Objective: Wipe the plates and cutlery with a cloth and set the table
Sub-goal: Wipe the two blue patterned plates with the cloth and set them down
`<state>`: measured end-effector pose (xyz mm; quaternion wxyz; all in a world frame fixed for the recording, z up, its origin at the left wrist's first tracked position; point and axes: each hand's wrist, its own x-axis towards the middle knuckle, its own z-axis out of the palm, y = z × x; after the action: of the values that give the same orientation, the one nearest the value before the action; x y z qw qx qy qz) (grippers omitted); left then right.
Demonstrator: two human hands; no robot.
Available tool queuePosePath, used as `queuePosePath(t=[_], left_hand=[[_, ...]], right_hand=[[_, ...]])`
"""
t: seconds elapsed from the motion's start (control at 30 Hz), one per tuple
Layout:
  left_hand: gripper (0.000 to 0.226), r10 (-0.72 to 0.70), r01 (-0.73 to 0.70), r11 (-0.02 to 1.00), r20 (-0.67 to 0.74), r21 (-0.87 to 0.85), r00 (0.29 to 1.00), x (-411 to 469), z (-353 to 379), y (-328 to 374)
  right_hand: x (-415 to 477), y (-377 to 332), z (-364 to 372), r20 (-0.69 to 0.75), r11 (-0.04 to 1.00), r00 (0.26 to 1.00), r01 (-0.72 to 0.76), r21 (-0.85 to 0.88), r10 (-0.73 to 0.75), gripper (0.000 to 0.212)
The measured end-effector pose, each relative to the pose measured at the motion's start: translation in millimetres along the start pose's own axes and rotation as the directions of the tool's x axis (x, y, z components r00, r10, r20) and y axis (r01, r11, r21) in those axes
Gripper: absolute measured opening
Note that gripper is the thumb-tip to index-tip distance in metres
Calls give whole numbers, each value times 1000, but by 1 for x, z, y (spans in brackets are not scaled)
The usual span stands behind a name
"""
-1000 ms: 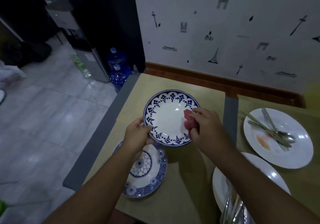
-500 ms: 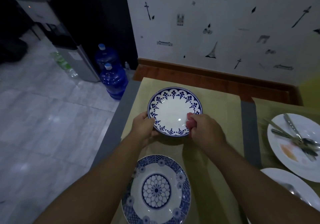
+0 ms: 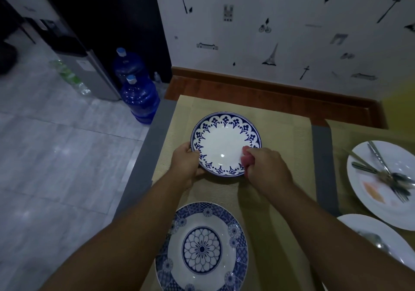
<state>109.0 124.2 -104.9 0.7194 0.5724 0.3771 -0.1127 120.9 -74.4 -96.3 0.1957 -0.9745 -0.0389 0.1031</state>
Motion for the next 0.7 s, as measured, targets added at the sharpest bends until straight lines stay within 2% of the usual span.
queuePosePath(t=[0.13, 0.2, 0.27, 0.33, 0.4, 0.5, 0.7], left_hand=[[29, 37, -36, 998, -34, 50, 999, -1, -2, -2], [28, 141, -126, 977, -79, 172, 987, 0, -4, -5], [30, 347, -291, 870, -74, 398, 935, 1, -6, -6], [37, 488, -403, 703, 15, 587, 873, 1, -5, -6], [47, 501, -406, 574, 87, 712, 861, -4, -1, -6], [56, 437, -389, 436, 187, 811, 880, -12, -1, -9], [56, 425, -418, 371, 249, 829, 870, -32, 0, -10]], right_hand=[[5, -5, -2, -31, 1000, 999, 12, -7, -12, 31], [7, -7, -3, -46, 1000, 999, 28, -14, -29, 31], [9, -11, -5, -49, 999, 997, 54, -8, -54, 36], [10, -15, -6, -35, 997, 996, 77, 11, -77, 39], [10, -19, -5, -10, 994, 995, 101, 37, -101, 36], [8, -22, -2, 35, 989, 990, 135, 55, -137, 28], [-5, -19, -9, 12, 986, 987, 162, 43, -163, 27]])
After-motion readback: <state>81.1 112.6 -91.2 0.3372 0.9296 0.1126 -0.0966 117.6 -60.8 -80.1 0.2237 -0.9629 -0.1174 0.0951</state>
